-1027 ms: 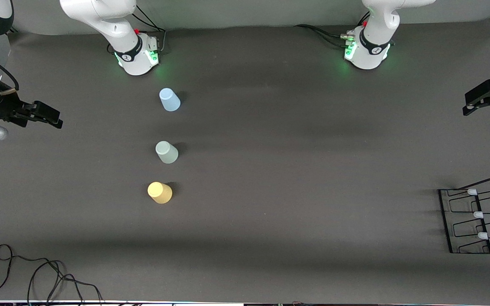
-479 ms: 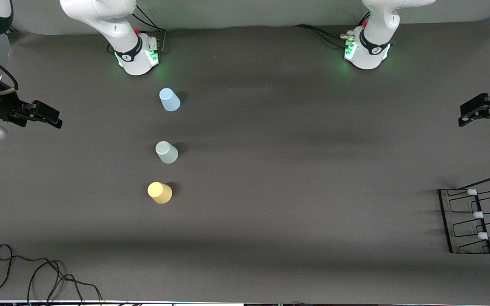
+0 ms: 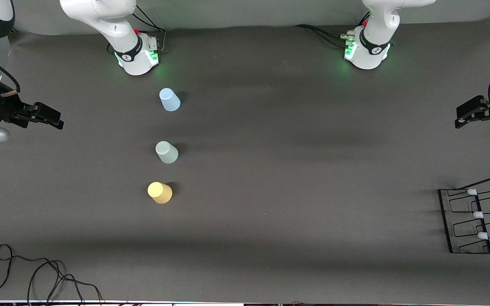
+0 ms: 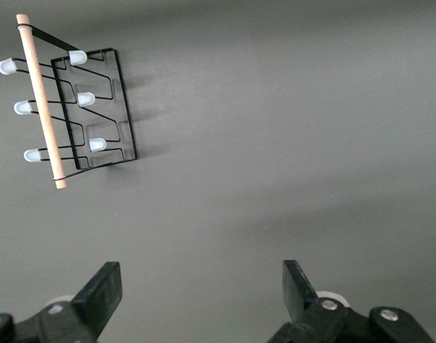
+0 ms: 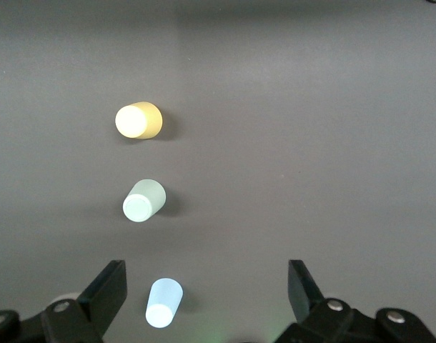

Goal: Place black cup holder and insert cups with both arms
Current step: 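Move the left gripper toward the black wire cup holder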

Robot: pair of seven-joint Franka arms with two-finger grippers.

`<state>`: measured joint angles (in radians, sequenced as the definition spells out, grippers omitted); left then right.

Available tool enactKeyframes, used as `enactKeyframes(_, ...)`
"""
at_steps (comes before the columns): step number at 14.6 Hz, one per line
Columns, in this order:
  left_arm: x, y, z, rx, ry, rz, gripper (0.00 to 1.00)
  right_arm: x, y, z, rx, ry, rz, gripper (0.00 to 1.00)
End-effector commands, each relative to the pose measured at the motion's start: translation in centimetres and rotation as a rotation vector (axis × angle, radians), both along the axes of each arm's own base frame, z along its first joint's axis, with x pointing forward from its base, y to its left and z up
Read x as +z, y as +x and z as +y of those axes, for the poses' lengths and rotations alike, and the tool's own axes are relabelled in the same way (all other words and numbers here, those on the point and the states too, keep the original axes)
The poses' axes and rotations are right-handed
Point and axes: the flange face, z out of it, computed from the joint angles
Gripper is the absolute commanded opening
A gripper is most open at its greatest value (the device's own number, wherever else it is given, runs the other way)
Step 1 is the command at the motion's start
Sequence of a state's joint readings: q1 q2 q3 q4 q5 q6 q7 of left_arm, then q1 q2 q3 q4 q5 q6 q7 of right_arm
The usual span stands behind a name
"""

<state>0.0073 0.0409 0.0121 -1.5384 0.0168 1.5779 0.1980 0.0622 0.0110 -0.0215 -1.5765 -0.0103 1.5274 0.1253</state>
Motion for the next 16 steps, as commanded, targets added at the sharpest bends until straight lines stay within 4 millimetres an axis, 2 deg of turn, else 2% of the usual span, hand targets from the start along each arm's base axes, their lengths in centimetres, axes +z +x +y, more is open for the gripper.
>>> enactKeyframes(1,0.1,0.2,0.4,0.016,0.014,0.003,1.00,0.2,0.2,0.3,0.014,-0.007,0.009,1.00)
enactKeyframes(5,-2.2,1.7,2.4,0.049,0.016,0.023,1.00,-0.3,0.2,0.7,0.015,-0.008,0.036,1.00)
enactKeyframes(8,-3.4,2.8,5.4,0.079,0.018,-0.009,1.00,-0.2,0.2,0.7,0.015,-0.008,0.035,1.00)
enactKeyframes(11,-6.3,4.6,6.0,0.087,0.014,0.003,1.00,-0.3,0.2,0.7,0.018,-0.008,0.036,1.00)
enactKeyframes(12,-6.8,4.9,6.0,0.085,0.011,0.003,1.00,-0.4,0.3,0.7,0.020,-0.008,0.038,1.00)
enactKeyframes(14,-8.4,5.8,8.2,0.102,0.010,-0.012,1.00,-0.5,0.2,0.7,0.024,-0.011,0.039,1.00)
enactKeyframes(16,-10.4,6.9,8.7,0.101,0.021,-0.011,1.00,-0.7,0.3,0.6,0.029,-0.015,0.044,1.00)
